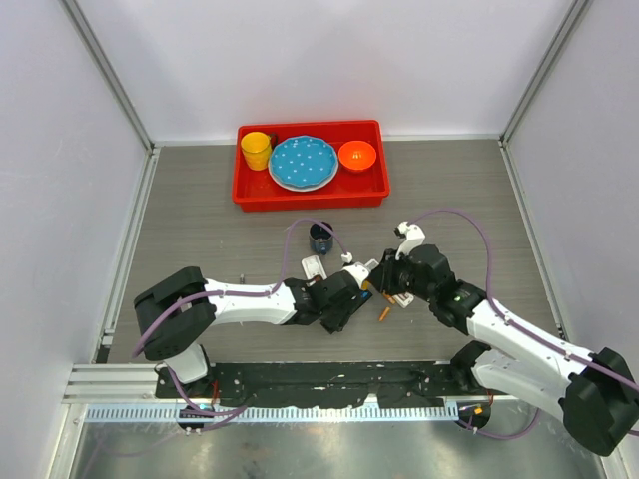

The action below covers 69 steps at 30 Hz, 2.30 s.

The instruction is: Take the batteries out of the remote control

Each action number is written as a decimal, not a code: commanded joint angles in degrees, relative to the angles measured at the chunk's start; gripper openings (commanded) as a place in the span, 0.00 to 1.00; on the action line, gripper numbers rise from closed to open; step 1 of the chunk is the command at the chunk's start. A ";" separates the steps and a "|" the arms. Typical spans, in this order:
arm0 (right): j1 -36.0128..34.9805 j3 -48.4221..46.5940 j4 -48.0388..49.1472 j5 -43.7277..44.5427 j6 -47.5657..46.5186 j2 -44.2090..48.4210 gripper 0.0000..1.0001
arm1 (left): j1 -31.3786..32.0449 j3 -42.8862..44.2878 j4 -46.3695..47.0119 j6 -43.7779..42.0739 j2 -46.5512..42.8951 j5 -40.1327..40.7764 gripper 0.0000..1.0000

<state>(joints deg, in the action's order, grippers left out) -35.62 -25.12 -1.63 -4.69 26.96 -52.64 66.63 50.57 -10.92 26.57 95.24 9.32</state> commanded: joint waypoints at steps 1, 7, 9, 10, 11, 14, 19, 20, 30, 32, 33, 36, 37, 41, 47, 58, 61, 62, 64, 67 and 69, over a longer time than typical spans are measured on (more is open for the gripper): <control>-3.84 -3.08 -4.87 12.32 -3.32 -0.01 0.01 | 0.17 -3.11 -4.38 1.73 4.95 -4.49 0.00; -10.60 -5.98 -7.07 22.43 -4.19 -0.53 0.01 | 0.17 -3.28 -4.46 1.91 4.87 -4.66 0.00; -12.01 -6.60 -7.86 25.86 -4.46 -0.62 0.01 | 0.17 -3.54 -4.38 2.00 4.60 -4.49 0.00; -13.41 -7.04 -8.04 26.83 -4.63 -0.62 0.01 | 0.17 -3.72 -4.20 2.08 4.69 -4.49 0.00; -13.86 -7.30 -8.30 27.45 -4.81 -0.53 0.01 | 0.17 -3.89 -4.11 2.17 4.60 -4.49 0.00; -15.44 -7.83 -8.83 29.82 -5.25 -0.09 0.01 | 0.17 -4.25 -3.85 2.44 4.69 -4.49 0.00; -16.24 -7.83 -8.31 30.70 -5.95 1.66 0.01 | 0.17 -4.34 -3.85 2.70 5.04 -4.05 0.00; -16.24 -7.83 -8.30 30.53 -5.95 1.84 0.01 | 0.17 -4.34 -3.94 2.87 4.95 -3.87 0.00; -16.33 -3.89 -2.07 20.78 -3.94 5.79 0.01 | 0.17 -4.86 -3.76 3.05 4.25 -3.52 0.00; -16.24 -3.79 -1.80 19.90 -3.41 5.80 0.01 | 0.17 -4.95 -3.67 3.14 4.07 -3.61 0.00; -16.24 -3.70 -1.89 19.72 -3.14 5.45 0.01 | 0.17 -5.04 -3.67 3.14 4.16 -3.61 0.00; -16.24 -3.27 -2.50 19.28 -2.79 4.57 0.01 | 0.17 -4.86 -3.67 2.97 4.16 -3.61 0.00; -16.24 -3.09 -2.50 19.10 -2.79 4.48 0.01 | 0.17 -4.78 -3.76 2.96 4.08 -3.52 0.00; -16.24 -2.39 -2.59 17.96 -2.00 4.30 0.01 | 0.17 -4.86 -3.59 2.96 4.07 -3.52 0.00; -16.24 -1.42 -2.77 15.68 -0.77 5.62 0.01 | 0.17 -5.04 -3.41 2.96 4.16 -3.43 0.00; -16.24 -0.54 -4.44 18.31 -1.21 4.57 0.01 | 0.17 -4.95 -3.41 2.70 4.25 -3.35 0.00; -16.24 -0.63 -5.22 19.71 -1.30 5.09 0.01 | 0.17 -5.04 -3.32 2.70 4.25 -3.43 0.00; -16.24 -0.98 -5.49 20.67 -1.56 5.35 0.01 | 0.17 -5.04 -3.32 2.61 4.25 -3.43 0.00; -16.15 -1.15 -6.37 21.82 -1.91 5.71 0.01 | 0.17 -5.04 -3.32 2.61 4.16 -3.52 0.00; -16.15 -1.51 -6.81 22.09 -2.00 7.20 0.01 | 0.17 -4.95 -3.23 2.53 4.25 -3.61 0.00; -16.15 -1.94 -6.81 22.00 -1.83 8.51 0.01 | 0.08 -4.86 -3.23 2.44 4.43 -3.52 0.00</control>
<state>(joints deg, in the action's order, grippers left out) -51.64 -25.80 -7.49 14.46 25.61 -47.05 66.59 49.41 -7.90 28.01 95.09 9.50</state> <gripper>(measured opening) 0.249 0.443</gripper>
